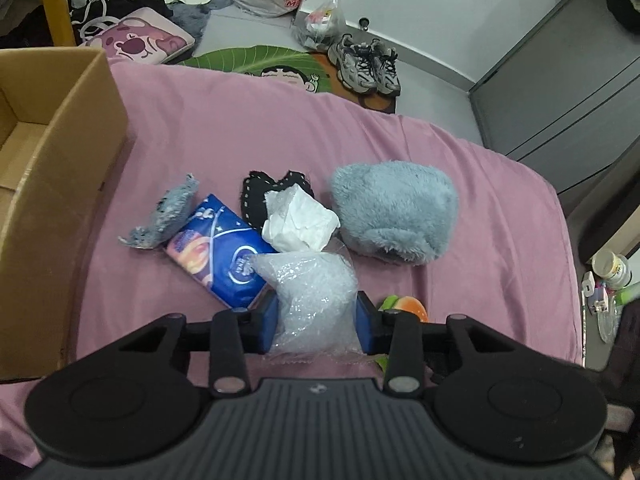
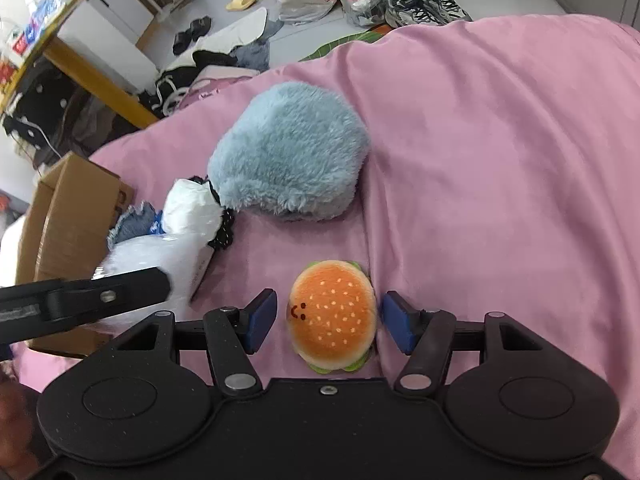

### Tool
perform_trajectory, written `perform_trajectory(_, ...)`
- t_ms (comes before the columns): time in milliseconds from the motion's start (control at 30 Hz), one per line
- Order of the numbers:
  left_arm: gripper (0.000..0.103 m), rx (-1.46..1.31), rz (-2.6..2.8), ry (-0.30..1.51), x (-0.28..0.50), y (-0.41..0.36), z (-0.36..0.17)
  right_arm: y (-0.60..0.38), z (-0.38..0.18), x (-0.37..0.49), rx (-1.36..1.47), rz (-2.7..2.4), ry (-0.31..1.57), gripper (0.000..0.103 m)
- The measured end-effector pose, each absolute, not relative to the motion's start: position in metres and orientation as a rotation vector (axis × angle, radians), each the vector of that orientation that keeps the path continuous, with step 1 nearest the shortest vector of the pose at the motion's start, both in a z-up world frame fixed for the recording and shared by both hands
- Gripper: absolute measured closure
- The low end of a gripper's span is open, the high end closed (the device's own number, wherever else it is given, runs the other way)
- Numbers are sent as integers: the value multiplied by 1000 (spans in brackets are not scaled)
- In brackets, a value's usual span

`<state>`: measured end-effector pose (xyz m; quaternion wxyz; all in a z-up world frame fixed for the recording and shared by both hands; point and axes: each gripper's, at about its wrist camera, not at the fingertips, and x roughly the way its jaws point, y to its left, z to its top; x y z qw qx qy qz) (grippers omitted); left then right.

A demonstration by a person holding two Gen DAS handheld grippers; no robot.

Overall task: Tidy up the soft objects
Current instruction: 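Close the left gripper on the clear bag while the right gripper closes on the burger plush, then carry the clear bag with the left gripper into the box while the right gripper carries the burger over it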

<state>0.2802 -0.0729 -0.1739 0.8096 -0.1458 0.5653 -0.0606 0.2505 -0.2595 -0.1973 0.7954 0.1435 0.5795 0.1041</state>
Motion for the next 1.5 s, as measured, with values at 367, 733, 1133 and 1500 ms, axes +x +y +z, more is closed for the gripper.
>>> perform_trajectory(367, 65, -331, -122, 1156, 258, -39, -149, -253, -179, 233, 172, 178, 1198, 65)
perform_trajectory(733, 65, -343, -152, 1045, 230, -22, -111, -256, -133, 206, 185, 153, 1047, 68)
perform_trajectory(1133, 65, -369, -151, 964, 201, 5, -81, -258, -82, 180, 238, 151, 918, 68)
perform_trajectory(1500, 65, -391, -116, 882, 185, 39, -55, -242, -44, 168, 223, 159, 827, 68)
